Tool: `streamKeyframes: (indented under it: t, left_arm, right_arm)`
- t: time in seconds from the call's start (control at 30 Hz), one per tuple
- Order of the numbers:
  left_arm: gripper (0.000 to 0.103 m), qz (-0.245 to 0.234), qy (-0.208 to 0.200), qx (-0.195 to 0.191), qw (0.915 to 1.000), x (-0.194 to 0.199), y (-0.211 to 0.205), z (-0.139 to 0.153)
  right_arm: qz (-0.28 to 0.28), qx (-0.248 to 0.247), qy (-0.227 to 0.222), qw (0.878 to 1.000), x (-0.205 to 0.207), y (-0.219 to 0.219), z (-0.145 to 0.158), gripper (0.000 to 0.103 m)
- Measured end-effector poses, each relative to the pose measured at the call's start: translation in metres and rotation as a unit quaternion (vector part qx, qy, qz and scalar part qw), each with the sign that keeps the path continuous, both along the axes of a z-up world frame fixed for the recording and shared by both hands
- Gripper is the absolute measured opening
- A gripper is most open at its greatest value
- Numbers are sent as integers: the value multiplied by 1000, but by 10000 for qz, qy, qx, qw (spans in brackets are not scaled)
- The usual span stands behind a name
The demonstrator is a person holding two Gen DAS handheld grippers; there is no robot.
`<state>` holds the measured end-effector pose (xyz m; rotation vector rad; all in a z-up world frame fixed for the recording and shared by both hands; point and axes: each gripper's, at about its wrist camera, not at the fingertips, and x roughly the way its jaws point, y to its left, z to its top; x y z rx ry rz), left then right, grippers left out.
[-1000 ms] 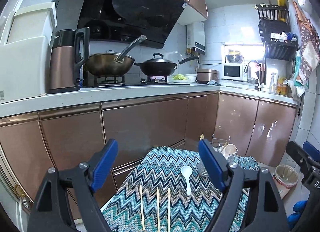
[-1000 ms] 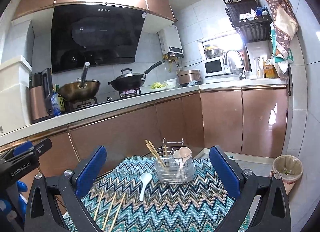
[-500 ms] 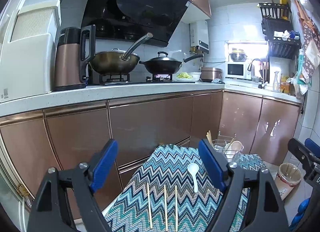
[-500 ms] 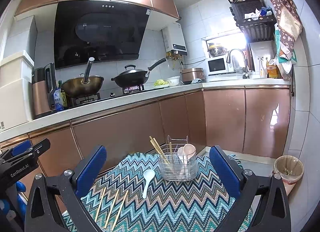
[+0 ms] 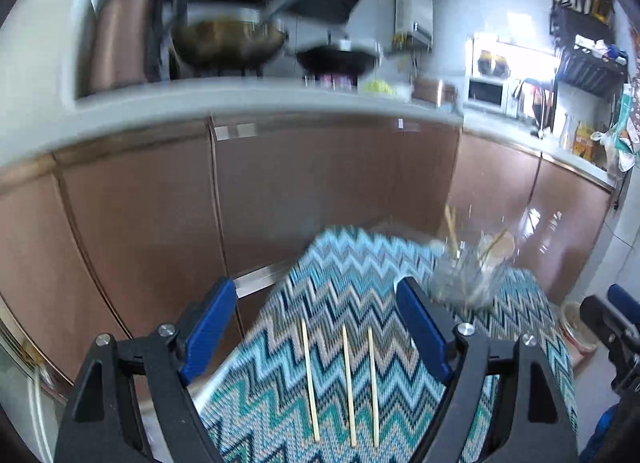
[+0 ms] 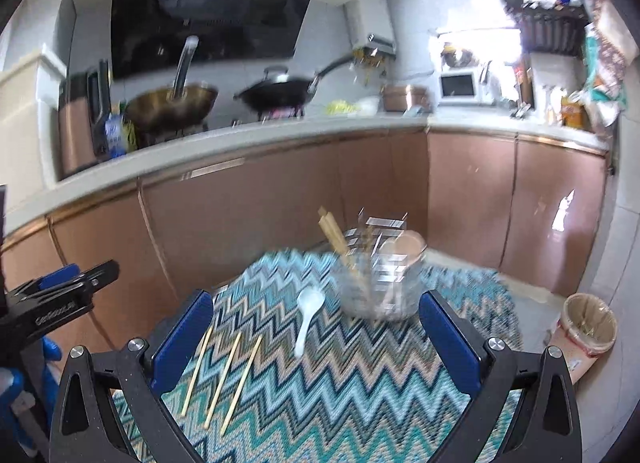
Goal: Organize utensils
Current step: 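Grasp a chopstick with the left tool while the right tool grasps another chopstick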
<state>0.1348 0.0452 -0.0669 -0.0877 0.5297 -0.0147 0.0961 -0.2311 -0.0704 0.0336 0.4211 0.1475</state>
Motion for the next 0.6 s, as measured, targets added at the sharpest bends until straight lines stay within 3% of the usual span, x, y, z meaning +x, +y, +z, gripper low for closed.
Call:
streamKeyframes:
  t: [0.13,0.2,0.27,0.37,0.6]
  left_arm:
    - [81,-284,811,-354,9957,39,20,-32]
    - [81,-412,1206,-464,9908,58,27,-50]
    - [78,-556,1517,-585,9851,75,31,-66]
    - [62,-730,2034,-718,9737,100,32,-93]
    - [39,-822,2874,-953,9495,150,31,-138]
  right_arm:
    - [314,-166,616,9975,28,19,-23,102]
    - [519,-270,950,9938,45,32,-36,94]
    - [772,-254,1273,9885,61,43,-50,77]
    - [1081,-161,1839,9768,92,58,-74,56]
    - [1512,119,2959,9431,163,83,-126,35]
